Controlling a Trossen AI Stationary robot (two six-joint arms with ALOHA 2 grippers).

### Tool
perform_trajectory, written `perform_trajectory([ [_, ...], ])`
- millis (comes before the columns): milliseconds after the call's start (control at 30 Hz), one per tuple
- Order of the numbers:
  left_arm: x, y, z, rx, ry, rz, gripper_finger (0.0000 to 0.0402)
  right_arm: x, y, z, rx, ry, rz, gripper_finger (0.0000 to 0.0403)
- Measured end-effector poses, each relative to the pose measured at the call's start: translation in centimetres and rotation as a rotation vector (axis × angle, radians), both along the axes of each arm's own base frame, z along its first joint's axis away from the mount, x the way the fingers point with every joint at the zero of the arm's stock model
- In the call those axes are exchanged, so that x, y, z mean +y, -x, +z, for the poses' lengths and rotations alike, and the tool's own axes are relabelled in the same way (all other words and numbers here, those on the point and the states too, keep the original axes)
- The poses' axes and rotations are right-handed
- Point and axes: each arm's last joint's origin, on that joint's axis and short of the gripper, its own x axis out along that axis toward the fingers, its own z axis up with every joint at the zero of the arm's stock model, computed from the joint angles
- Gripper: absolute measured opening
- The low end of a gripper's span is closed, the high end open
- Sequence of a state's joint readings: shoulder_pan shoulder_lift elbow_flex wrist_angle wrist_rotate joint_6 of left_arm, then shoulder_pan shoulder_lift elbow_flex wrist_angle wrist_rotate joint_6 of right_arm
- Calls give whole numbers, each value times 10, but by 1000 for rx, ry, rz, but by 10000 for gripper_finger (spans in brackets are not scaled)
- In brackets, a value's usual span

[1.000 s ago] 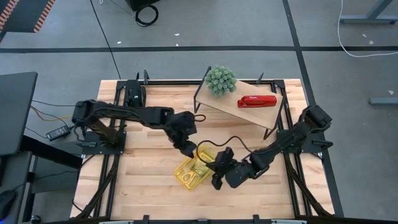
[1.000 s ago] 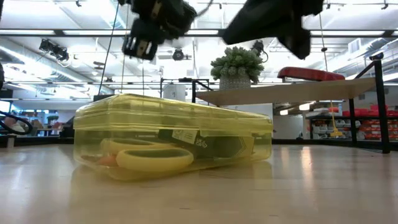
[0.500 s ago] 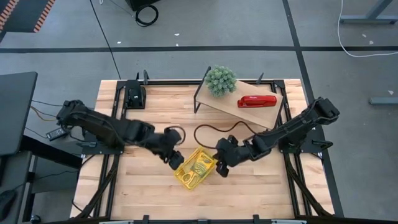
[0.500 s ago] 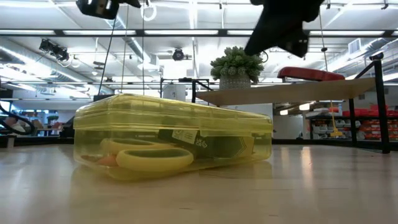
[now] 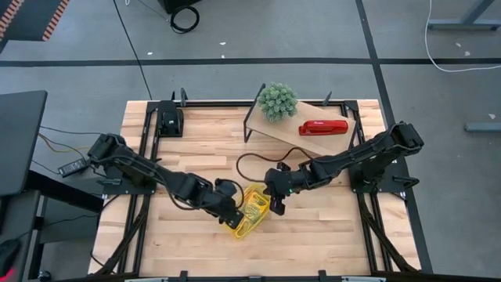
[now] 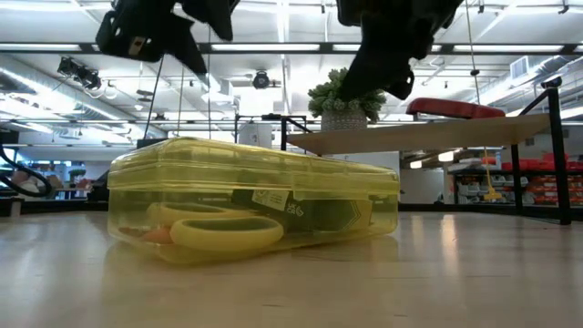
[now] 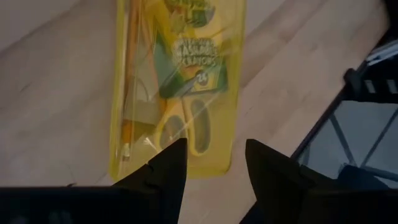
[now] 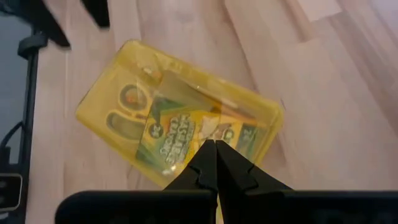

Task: Pack school essentials
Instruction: Close the supply box

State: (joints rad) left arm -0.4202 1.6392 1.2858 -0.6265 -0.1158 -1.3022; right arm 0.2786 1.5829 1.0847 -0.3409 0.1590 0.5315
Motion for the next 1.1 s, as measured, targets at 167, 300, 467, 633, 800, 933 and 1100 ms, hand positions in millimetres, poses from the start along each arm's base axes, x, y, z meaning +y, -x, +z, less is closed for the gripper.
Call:
perform_trajectory([
  [167, -7, 1, -3, 4, 11, 51, 172, 0, -5, -3, -16, -3, 45, 6],
  [300, -12, 4, -3, 2, 8, 65, 172, 2, -9, -14, 26, 27, 110, 6],
  [467, -14, 6, -4, -21, -93, 40, 172, 3, -17, -25, 21, 34, 120, 6],
  [633, -14, 8, -5, -14, -122, 16, 172, 2, -25, -37, 18, 33, 113, 6],
  [800, -19, 4, -7, -20, -66, 9, 172, 1, -28, -48, 46, 21, 88, 6],
  [933, -27, -1, -17, -5, -35, -24, 172, 1, -29, -48, 44, 27, 87, 6],
  [1100, -31, -3, -35, 69, -60, -32, 172, 2, -28, -48, 50, 20, 71, 6],
])
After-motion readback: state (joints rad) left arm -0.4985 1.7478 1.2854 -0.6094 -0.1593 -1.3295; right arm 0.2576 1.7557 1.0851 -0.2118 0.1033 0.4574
